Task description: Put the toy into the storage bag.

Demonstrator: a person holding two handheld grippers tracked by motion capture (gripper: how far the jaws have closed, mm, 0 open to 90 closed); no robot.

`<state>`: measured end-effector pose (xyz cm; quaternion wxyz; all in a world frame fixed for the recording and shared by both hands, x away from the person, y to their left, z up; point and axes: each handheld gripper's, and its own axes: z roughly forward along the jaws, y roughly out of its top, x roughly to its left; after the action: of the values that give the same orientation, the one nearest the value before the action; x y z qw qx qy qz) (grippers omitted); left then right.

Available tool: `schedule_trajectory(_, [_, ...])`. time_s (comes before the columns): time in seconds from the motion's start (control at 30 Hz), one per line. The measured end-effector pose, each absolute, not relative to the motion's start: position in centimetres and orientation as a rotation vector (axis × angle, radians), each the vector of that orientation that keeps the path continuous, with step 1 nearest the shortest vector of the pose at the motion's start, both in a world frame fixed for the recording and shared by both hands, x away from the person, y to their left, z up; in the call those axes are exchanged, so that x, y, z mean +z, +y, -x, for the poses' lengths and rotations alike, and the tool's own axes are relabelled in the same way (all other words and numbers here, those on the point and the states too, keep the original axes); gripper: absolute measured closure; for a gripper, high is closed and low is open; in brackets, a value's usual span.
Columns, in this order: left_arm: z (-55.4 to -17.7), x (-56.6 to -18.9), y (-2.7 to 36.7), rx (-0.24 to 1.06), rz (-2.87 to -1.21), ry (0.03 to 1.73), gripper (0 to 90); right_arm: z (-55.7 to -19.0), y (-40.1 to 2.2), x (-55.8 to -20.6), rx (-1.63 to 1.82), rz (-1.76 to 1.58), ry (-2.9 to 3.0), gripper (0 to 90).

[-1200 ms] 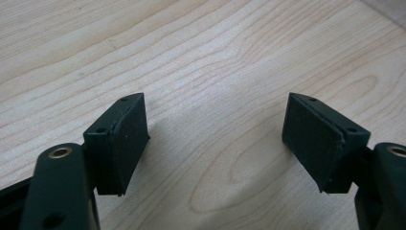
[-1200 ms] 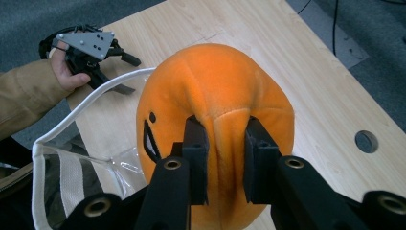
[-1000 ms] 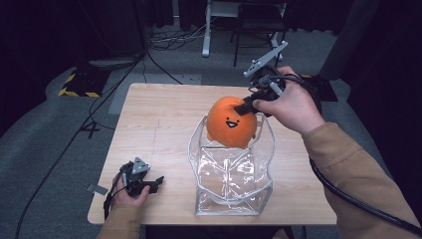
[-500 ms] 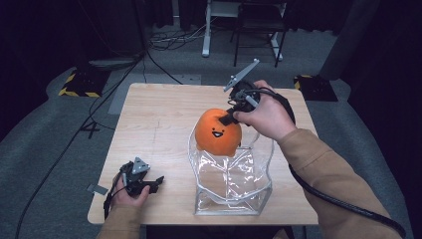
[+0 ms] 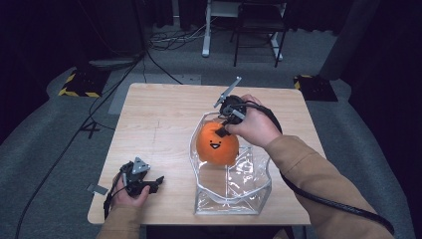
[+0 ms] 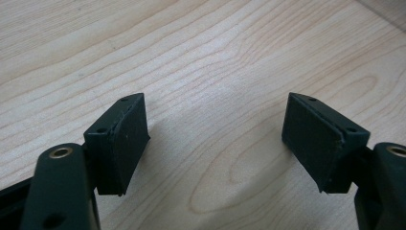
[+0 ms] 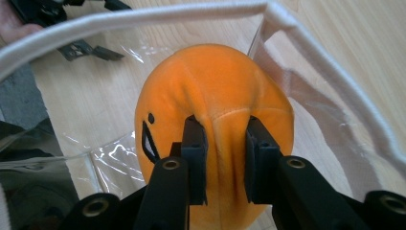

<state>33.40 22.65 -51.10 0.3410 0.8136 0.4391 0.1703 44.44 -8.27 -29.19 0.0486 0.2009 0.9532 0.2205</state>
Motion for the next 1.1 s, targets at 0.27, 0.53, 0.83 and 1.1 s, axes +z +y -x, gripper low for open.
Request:
schedule_trajectory(0.27, [-33.4,-51.1,22.6,0.443,-2.117,1.140,24.4,-45.3,-8.1,-31.7,0.631,-0.636,2.929,73.3])
schedule_trajectory(0.53, [-33.4,-51.1,22.6,0.442,-2.119,1.141,24.4,-45.4,-7.7,-33.2,0.606,-0.638,2.944,72.5])
schedule_trajectory(0.83, [-33.4,-51.1,22.6,0.447,-2.117,1.136,24.4,-45.7,-7.4,-34.9,0.569,-0.633,2.956,71.9])
schedule_trajectory(1.1, [-33.4,-51.1,22.6,0.445,-2.117,1.136,24.5,-45.9,-7.3,-36.2,0.527,-0.621,2.963,71.1])
